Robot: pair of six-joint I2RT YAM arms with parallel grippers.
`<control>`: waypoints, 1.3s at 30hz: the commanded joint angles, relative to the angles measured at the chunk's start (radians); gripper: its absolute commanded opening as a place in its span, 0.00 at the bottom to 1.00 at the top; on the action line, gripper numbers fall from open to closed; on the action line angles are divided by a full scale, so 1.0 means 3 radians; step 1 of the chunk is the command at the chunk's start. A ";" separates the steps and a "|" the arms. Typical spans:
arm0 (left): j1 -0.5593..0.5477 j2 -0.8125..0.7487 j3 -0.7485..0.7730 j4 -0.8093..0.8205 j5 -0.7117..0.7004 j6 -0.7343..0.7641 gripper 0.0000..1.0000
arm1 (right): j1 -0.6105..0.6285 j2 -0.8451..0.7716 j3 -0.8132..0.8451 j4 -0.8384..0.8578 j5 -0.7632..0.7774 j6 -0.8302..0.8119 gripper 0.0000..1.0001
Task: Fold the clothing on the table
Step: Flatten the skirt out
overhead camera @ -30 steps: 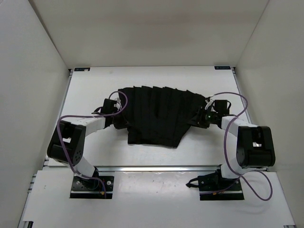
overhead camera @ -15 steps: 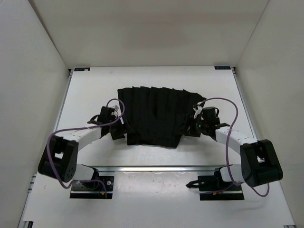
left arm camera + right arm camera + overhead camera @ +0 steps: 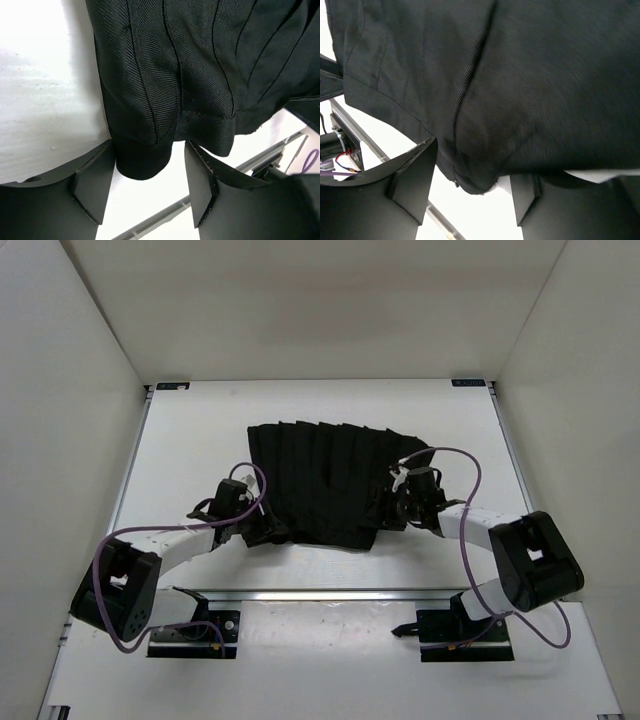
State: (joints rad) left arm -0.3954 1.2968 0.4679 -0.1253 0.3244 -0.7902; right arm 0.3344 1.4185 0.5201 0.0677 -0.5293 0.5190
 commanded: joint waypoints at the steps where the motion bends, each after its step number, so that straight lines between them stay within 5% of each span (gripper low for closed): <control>1: 0.0009 0.0064 -0.0133 0.0141 -0.0223 -0.0076 0.67 | 0.0169 0.0195 0.0071 0.0101 0.0036 0.0034 0.55; 3: 0.0024 0.0090 -0.0174 0.0218 -0.0228 -0.0117 0.55 | 0.0199 0.0216 0.0041 0.0208 0.0011 0.0075 0.46; 4: 0.0024 0.0095 -0.0179 0.0259 -0.0223 -0.0117 0.52 | 0.0200 0.0231 0.0025 0.0229 0.0021 0.0110 0.34; 7: 0.0070 0.0100 -0.0149 0.0239 -0.0228 -0.0107 0.20 | 0.0164 0.0226 0.0066 0.0168 0.0021 0.0070 0.00; 9: 0.0116 0.0090 -0.0108 0.0157 -0.0233 -0.0020 0.01 | 0.0057 0.0201 0.0137 0.0026 0.0051 0.0019 0.00; 22: 0.0239 0.0039 0.0665 -0.0507 -0.0330 0.0405 0.00 | -0.0670 -0.0055 0.0828 -0.0824 -0.0020 -0.0401 0.00; 25: 0.0178 0.0059 0.0665 -0.0442 -0.0315 0.0227 0.00 | -0.0604 -0.0060 0.0762 -0.0773 -0.0025 -0.0365 0.03; 30: 0.0162 -0.0063 0.0399 -0.0181 -0.0222 -0.0142 0.00 | -0.0435 -0.0106 0.0578 -0.0553 -0.0097 -0.0186 0.39; 39: 0.0127 -0.0043 0.0399 -0.0125 -0.0248 -0.0152 0.00 | -0.0047 -0.0801 0.0113 -0.0838 0.0239 -0.0272 0.34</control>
State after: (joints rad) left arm -0.3557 1.3182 0.5953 -0.2024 0.2577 -0.8169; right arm 0.2729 1.2434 0.5884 -0.1421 -0.5259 0.4725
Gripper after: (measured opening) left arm 0.136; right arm 0.346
